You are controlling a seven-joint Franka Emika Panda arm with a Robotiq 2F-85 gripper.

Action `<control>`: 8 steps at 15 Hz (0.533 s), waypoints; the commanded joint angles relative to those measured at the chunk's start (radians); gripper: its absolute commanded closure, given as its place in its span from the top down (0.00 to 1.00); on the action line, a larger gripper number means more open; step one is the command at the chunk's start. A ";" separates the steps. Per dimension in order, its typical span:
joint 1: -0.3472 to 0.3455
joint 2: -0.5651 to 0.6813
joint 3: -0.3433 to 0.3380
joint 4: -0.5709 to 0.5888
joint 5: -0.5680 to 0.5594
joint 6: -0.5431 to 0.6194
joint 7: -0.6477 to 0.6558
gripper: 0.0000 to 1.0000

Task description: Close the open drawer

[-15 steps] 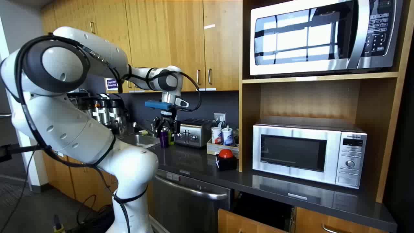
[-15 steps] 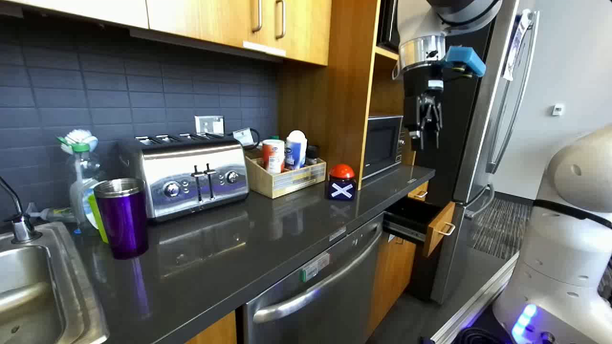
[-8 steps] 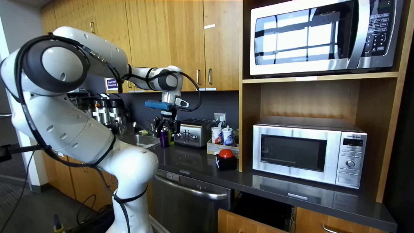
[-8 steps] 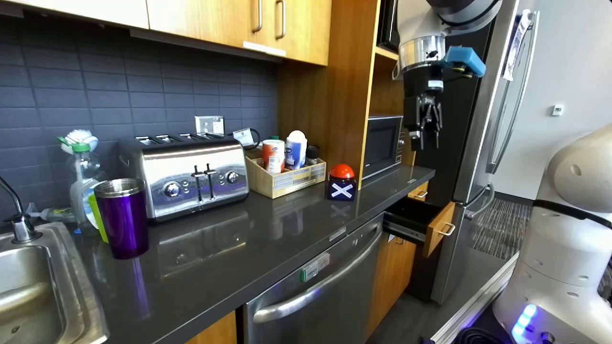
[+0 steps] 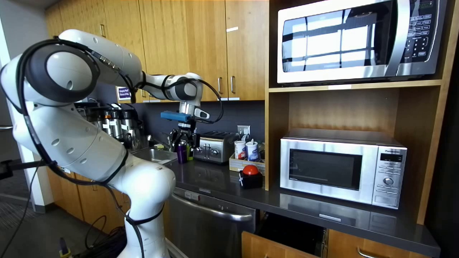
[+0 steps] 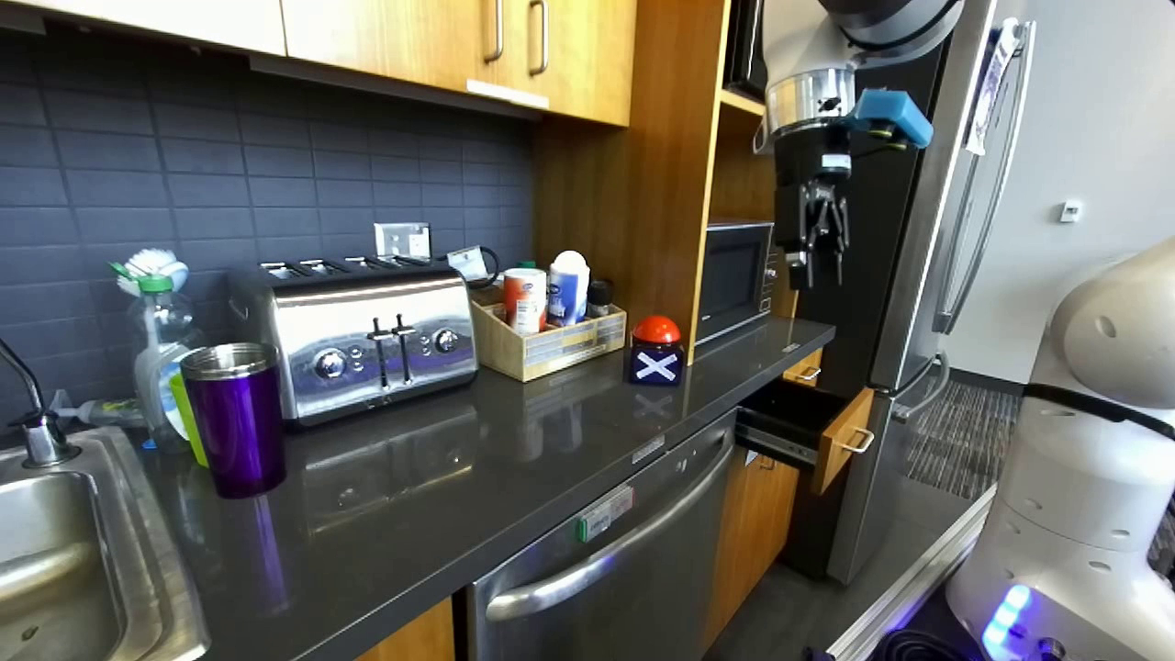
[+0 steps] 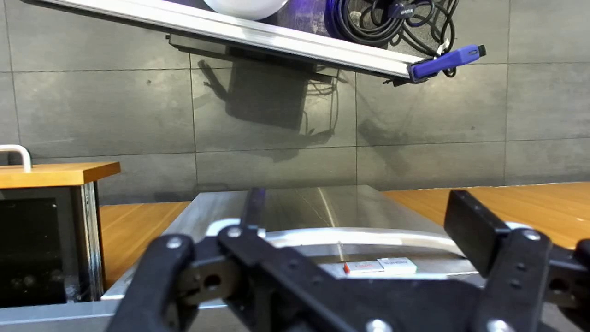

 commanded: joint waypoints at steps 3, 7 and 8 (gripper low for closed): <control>-0.016 0.001 0.008 -0.001 0.001 0.001 -0.006 1.00; -0.068 -0.025 0.000 -0.018 -0.074 0.014 0.013 1.00; -0.083 -0.033 -0.005 -0.023 -0.100 0.013 0.015 1.00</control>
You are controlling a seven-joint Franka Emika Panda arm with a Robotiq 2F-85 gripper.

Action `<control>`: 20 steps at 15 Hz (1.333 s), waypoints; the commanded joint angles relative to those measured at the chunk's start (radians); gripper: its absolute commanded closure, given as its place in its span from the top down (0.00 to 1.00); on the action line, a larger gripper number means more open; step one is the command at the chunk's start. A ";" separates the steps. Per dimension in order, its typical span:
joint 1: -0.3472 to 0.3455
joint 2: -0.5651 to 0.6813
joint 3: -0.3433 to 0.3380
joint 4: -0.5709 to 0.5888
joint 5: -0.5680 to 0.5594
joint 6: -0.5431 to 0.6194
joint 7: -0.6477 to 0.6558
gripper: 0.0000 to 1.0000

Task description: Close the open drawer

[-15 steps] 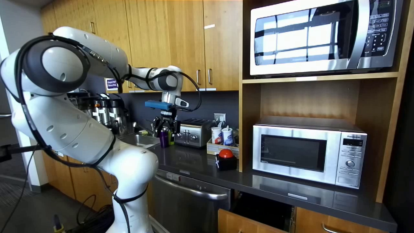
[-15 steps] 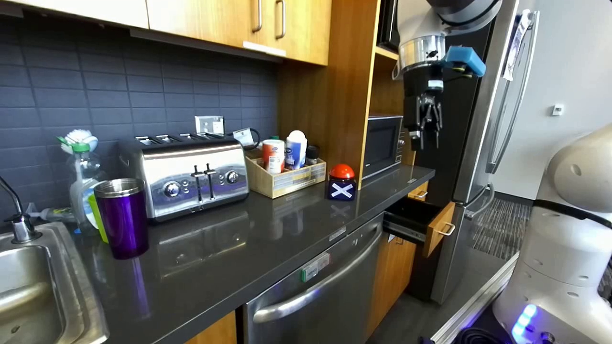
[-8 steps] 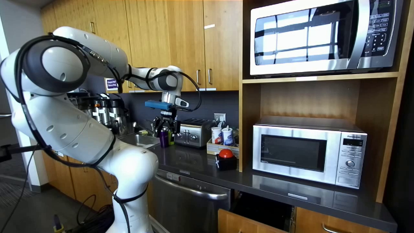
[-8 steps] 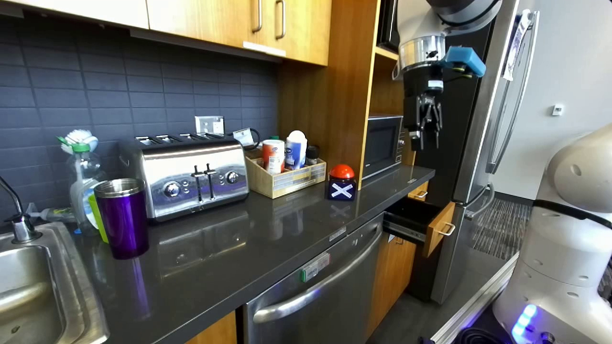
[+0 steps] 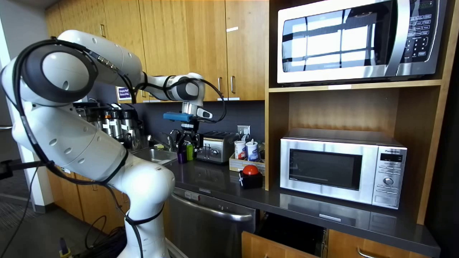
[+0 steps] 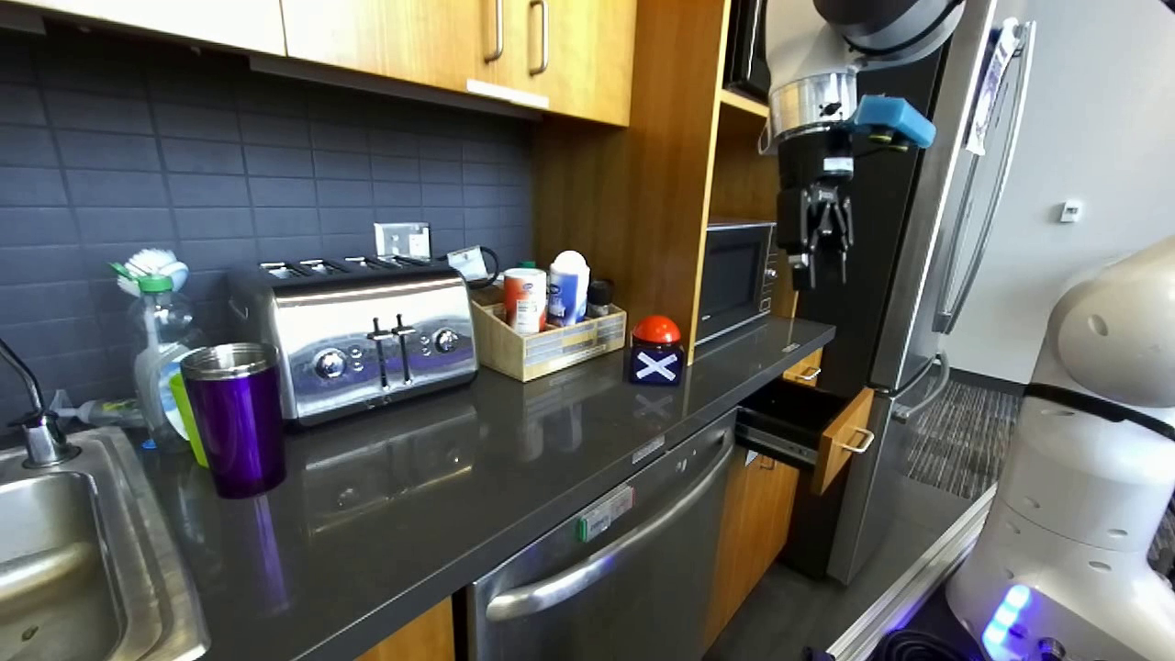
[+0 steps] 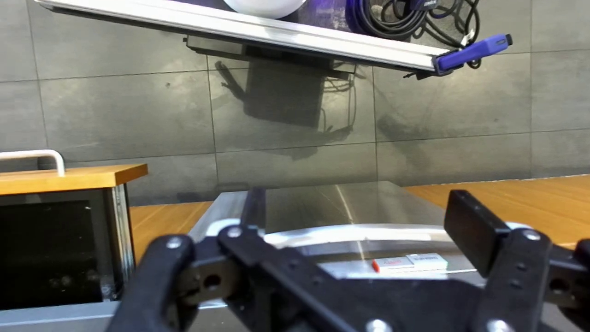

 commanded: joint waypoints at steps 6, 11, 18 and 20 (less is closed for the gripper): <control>-0.107 -0.154 -0.072 -0.080 -0.170 -0.021 -0.021 1.00; -0.185 -0.297 -0.159 -0.139 -0.232 -0.043 -0.019 1.00; -0.329 -0.327 -0.305 -0.065 -0.279 -0.038 -0.028 1.00; -0.333 -0.298 -0.326 -0.030 -0.278 -0.035 -0.039 1.00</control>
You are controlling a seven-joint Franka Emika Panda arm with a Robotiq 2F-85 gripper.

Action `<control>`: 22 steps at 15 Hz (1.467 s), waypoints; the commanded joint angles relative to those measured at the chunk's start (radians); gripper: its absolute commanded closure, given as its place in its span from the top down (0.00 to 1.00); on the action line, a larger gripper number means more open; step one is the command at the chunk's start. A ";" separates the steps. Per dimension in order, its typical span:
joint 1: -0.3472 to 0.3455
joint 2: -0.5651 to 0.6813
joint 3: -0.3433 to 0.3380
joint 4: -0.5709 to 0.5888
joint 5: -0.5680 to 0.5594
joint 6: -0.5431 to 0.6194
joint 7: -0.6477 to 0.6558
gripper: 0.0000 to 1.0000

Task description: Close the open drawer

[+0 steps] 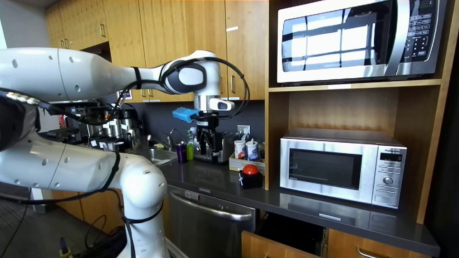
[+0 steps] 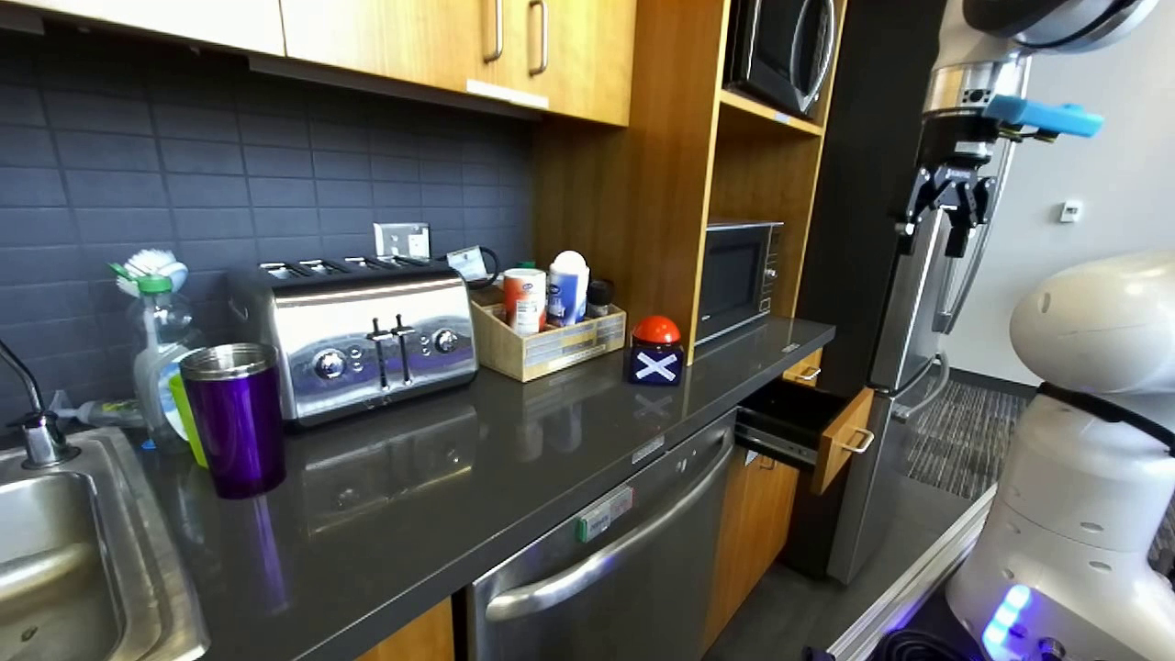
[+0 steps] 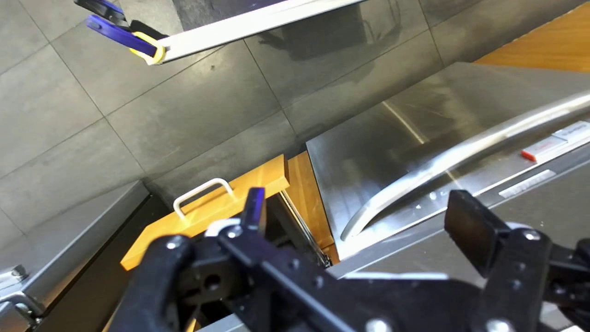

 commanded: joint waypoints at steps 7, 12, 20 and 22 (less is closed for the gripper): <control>0.023 0.152 0.003 0.115 0.020 0.072 0.008 1.00; 0.008 0.187 0.007 0.097 0.046 0.148 0.030 1.00; 0.007 0.254 0.020 0.125 0.057 0.168 0.054 1.00; 0.007 0.254 0.020 0.125 0.057 0.168 0.055 1.00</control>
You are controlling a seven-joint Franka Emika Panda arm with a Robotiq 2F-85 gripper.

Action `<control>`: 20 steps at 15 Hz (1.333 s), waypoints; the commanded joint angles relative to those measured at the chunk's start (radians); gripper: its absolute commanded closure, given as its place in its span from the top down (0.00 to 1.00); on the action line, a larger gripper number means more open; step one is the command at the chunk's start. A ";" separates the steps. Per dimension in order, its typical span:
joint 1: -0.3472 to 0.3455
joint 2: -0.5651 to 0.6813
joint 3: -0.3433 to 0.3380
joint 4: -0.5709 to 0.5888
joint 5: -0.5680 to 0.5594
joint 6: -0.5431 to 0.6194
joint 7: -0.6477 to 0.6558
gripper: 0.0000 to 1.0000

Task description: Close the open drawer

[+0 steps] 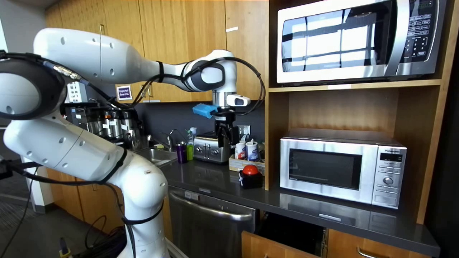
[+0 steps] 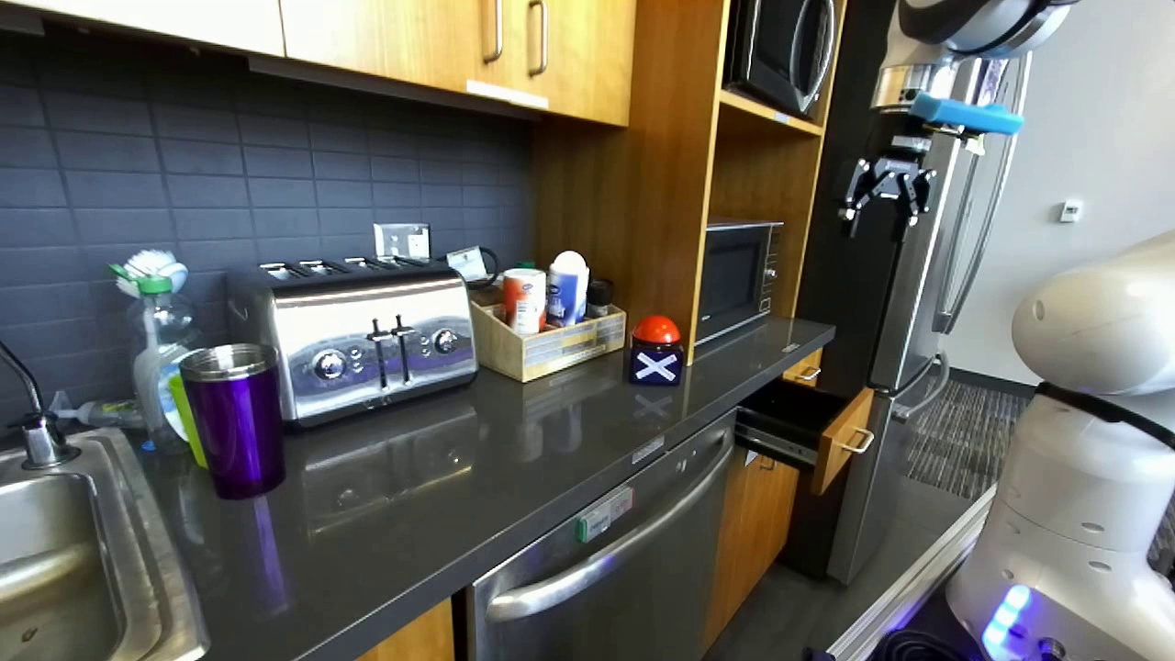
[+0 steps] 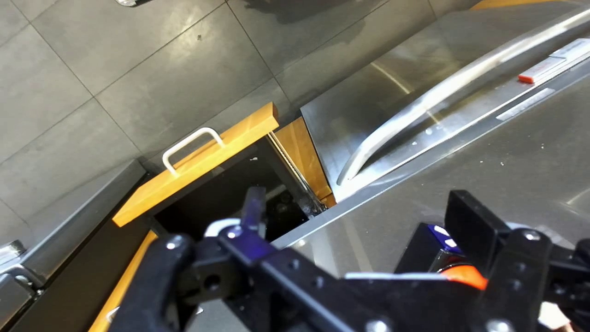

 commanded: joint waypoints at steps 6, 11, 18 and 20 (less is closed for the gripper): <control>-0.004 0.024 0.069 -0.010 0.050 0.065 0.051 1.00; -0.029 0.099 0.083 0.033 0.010 0.144 0.056 1.00; -0.099 0.225 0.018 0.090 -0.086 0.213 0.032 1.00; -0.116 0.255 -0.004 0.095 -0.099 0.227 0.029 1.00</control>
